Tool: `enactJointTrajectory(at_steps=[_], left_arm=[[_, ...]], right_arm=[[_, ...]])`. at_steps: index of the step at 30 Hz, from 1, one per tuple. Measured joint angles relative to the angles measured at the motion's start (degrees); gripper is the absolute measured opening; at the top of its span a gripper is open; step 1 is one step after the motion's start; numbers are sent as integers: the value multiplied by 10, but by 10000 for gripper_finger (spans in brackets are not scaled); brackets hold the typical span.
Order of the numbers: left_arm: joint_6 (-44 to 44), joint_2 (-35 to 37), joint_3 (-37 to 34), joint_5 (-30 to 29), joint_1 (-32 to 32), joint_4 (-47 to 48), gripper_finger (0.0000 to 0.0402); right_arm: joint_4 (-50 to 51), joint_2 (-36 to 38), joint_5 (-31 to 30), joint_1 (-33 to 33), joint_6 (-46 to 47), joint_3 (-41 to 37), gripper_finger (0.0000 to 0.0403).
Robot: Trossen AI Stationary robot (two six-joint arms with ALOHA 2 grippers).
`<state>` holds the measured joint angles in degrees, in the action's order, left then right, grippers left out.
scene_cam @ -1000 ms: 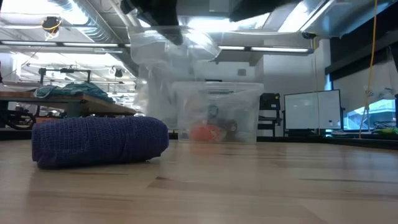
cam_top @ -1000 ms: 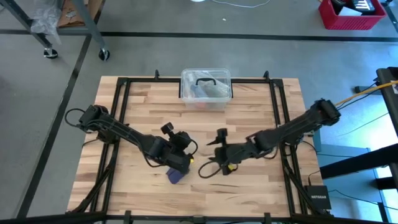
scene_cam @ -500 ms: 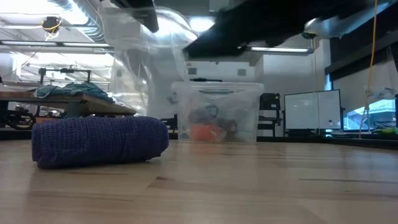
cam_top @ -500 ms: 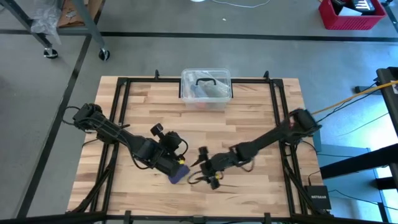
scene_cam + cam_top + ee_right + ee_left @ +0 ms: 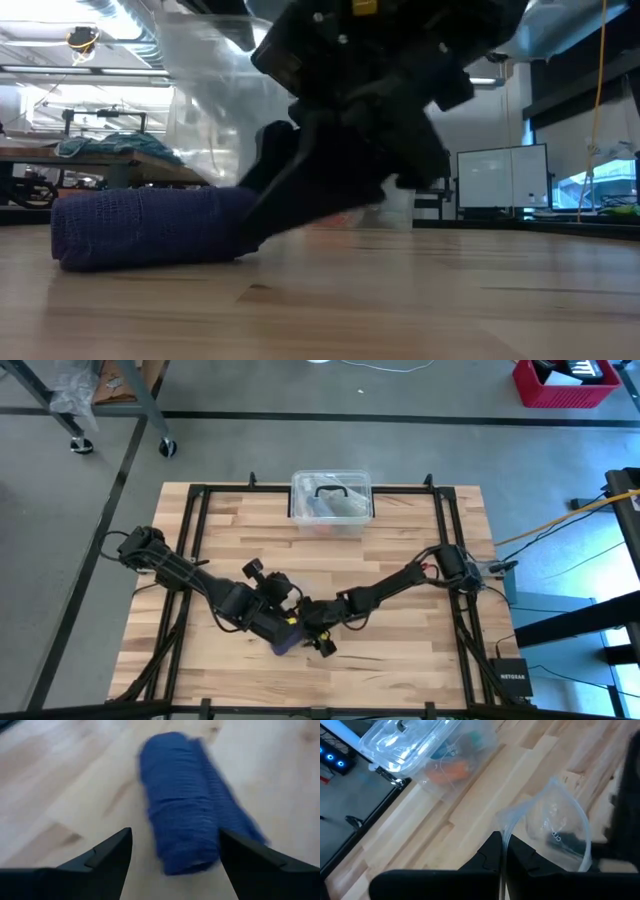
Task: Roll bandage
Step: Put the blue bandage into the transparent zip bag
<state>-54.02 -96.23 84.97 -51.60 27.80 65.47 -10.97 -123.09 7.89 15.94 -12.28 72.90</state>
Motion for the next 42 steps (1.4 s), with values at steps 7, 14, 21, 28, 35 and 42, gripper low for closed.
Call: enactJointTrajectory(at_steps=[7, 14, 21, 28, 35, 42], left_arm=[[0, 0, 0, -1, 0, -4, 1], [4, 0, 0, -1, 2, -3, 1], [15, 0, 0, -1, 3, -4, 1], [15, 0, 0, -4, 4, -7, 1], [66, 0, 0, -7, 7, -51, 1], [143, -2, 0, -16, 7, -126, 1]], right_arm=[[-14, -17, -11, 2, 5, 0, 255], [18, -10, -61, 2, -9, 1, 103], [144, 64, -101, 16, -35, 0, 27], [271, 195, -235, 79, -34, 0, 43], [369, 329, -404, 134, -51, 0, 32], [370, 388, -479, 123, -47, 0, 32]])
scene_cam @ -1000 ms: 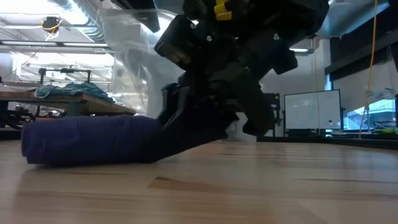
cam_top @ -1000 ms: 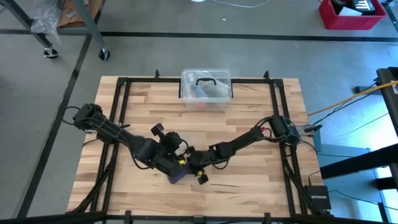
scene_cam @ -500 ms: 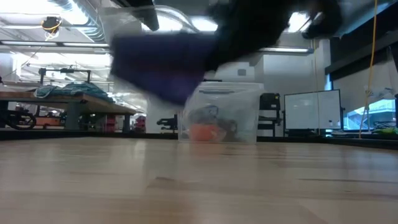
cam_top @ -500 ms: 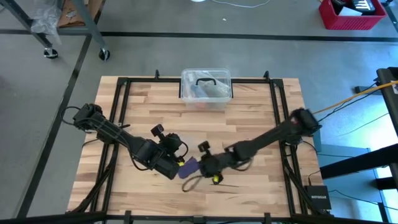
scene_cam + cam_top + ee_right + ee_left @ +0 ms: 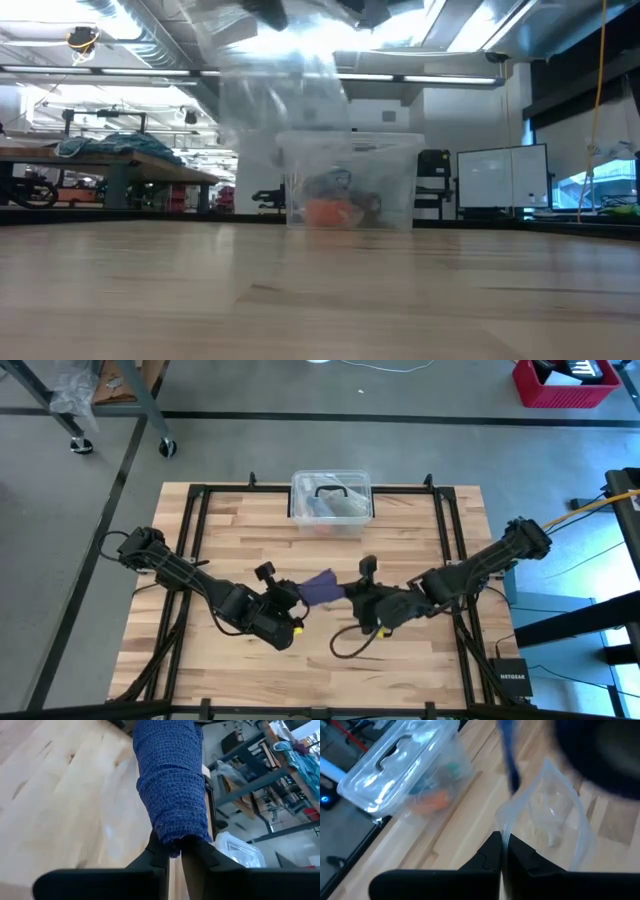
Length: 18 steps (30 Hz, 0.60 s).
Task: Roll bandage
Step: Put the blue bandage into the transparent zip bag
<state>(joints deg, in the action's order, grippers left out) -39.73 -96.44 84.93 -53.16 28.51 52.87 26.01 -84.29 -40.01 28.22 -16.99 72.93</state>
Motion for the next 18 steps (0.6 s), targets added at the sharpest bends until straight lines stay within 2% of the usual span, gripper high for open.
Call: enactJointTrajectory(at_steps=[5, 11, 18], left_arm=[[-3, 0, 0, -1, -4, -20, 1], [-30, 0, -1, 2, -8, -16, 1], [-37, 0, -1, 0, -12, -23, 1]], right_arm=[[-21, -21, 44, -17, 16, 0, 34], [-5, -60, 30, -23, 21, 0, 35], [48, -74, 52, -40, 66, 0, 35]])
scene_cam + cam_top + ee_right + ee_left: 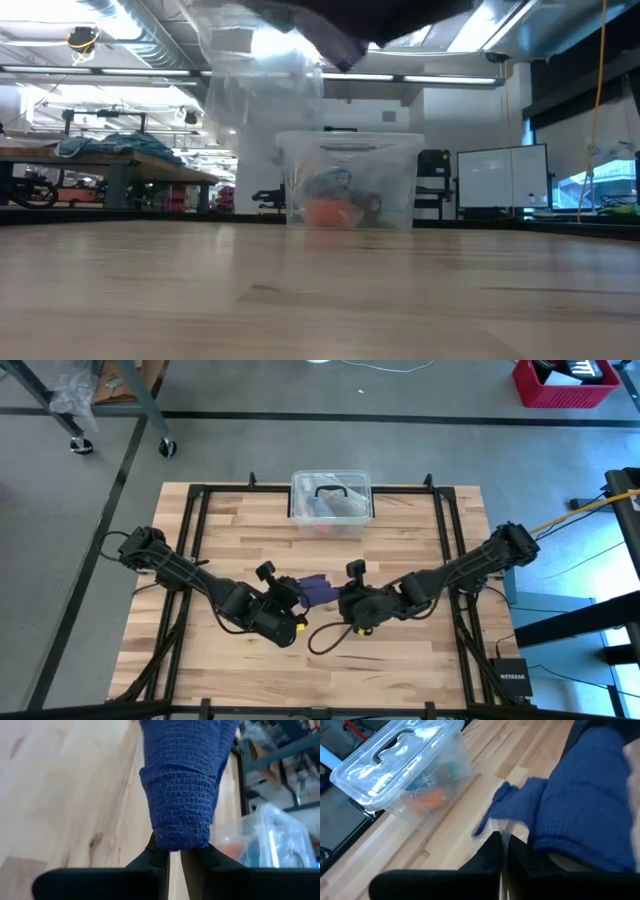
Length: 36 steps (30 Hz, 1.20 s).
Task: Roll bandage
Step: Put the blue bandage into the transparent zip bag
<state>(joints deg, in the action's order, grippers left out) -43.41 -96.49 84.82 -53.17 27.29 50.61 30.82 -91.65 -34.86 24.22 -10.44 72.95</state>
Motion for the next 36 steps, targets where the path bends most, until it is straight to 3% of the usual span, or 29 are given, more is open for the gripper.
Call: enactJointTrajectory(at_steps=[10, 23, 29, 36], left_arm=[[-13, 0, 0, -4, -1, -10, 1], [19, -31, 0, -2, -22, -115, 1], [-32, -51, 0, -2, -23, -162, 1], [-17, -59, -2, 9, -23, -233, 1]], right_arm=[[45, -6, 40, -42, 81, -9, 29], [-32, -6, 49, -67, 169, -9, 26], [-75, -14, 96, -67, 249, -10, 46], [-114, -33, 131, -62, 253, -9, 88]])
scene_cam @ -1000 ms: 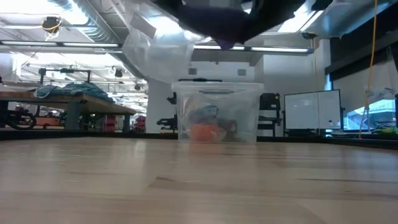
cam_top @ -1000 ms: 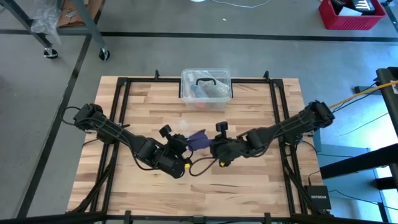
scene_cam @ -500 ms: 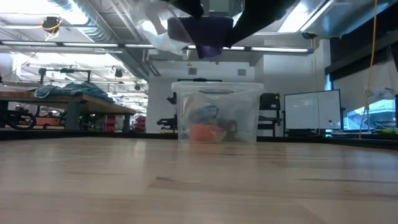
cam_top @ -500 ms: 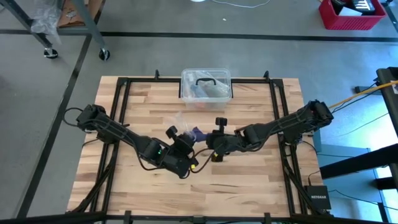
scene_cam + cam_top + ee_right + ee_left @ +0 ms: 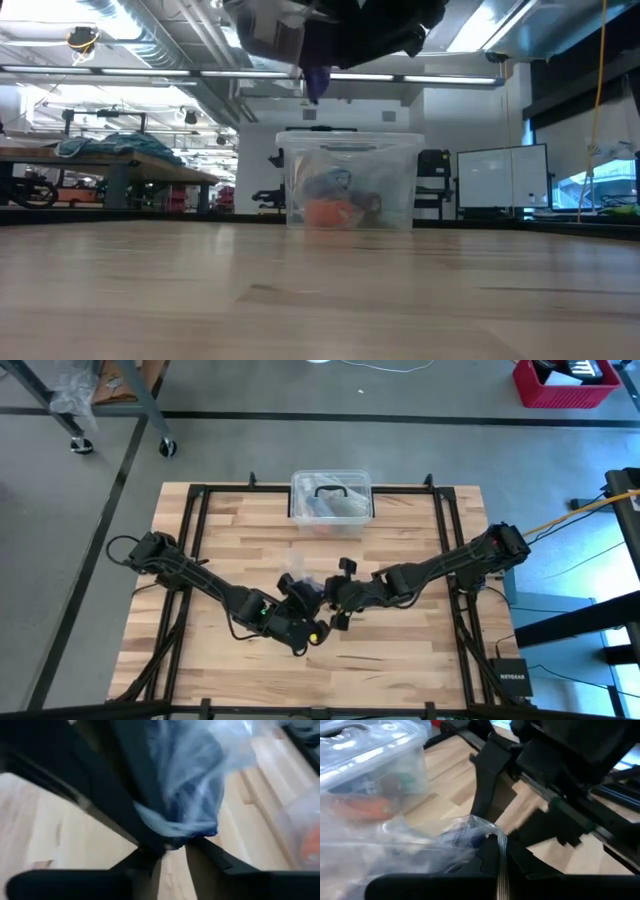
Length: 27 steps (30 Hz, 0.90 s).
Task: Roll bandage
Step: Put the blue bandage into the transparent zip bag
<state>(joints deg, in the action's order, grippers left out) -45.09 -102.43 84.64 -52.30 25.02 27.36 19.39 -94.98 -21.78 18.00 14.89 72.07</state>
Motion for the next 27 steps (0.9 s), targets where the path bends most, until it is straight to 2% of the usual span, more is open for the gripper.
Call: enactJointTrajectory(at_steps=[10, 15, 20, 27], left_arm=[[-13, -1, 1, 13, 13, 44, 1], [5, 2, 1, 43, 13, 56, 1], [51, 29, 1, 111, 8, 56, 1], [36, 29, 1, 121, 9, 94, 1]], right_arm=[[-3, 7, 51, 12, -60, 2, 198], [18, 11, 67, 23, -99, 3, 243], [32, 40, 66, 32, -96, 3, 265], [69, 78, 71, 52, -120, 3, 269]])
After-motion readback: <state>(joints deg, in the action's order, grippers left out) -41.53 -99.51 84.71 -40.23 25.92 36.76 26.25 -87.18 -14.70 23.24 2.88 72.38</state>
